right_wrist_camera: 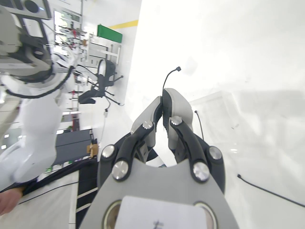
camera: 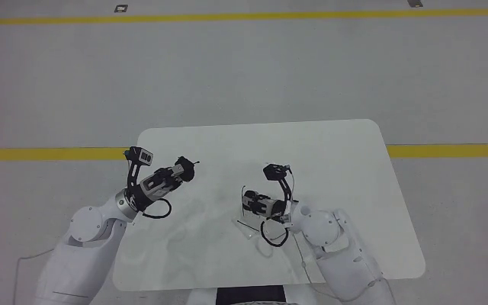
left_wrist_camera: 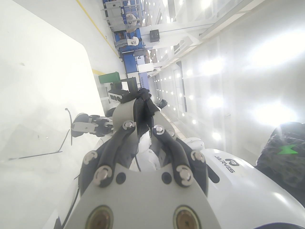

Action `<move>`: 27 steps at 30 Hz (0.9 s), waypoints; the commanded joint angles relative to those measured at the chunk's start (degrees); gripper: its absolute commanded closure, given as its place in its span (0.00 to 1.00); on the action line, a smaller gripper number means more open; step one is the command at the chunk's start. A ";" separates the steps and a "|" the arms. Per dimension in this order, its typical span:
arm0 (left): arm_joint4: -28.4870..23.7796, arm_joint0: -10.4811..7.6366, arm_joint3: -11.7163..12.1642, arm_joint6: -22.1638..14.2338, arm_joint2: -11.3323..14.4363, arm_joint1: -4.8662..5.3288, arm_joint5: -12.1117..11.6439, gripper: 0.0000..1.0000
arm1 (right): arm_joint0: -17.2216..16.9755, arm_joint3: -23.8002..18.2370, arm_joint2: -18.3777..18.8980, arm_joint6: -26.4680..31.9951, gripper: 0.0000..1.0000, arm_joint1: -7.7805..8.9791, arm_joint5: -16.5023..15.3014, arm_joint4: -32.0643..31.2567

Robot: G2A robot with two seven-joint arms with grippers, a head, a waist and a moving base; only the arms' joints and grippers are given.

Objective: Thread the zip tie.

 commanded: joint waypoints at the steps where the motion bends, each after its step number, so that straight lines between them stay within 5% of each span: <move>1: 0.00 0.00 0.00 0.00 0.00 0.00 0.00 1.00 | 0.02 -0.02 -0.05 0.02 1.00 -0.01 0.09 -0.29; 16: -0.16 0.08 0.20 0.67 0.20 -0.05 0.36 1.00 | 0.03 -0.03 -0.01 -0.37 1.00 -0.01 0.12 -0.20; 19: -2.20 0.80 1.59 2.24 0.95 -0.28 1.08 1.00 | 0.46 -0.36 0.57 -4.65 1.00 -0.15 1.06 3.07; 27: -2.14 0.71 6.86 -0.26 1.73 -0.44 0.00 1.00 | 2.22 -0.83 -0.91 -15.69 1.00 -0.91 2.76 10.81</move>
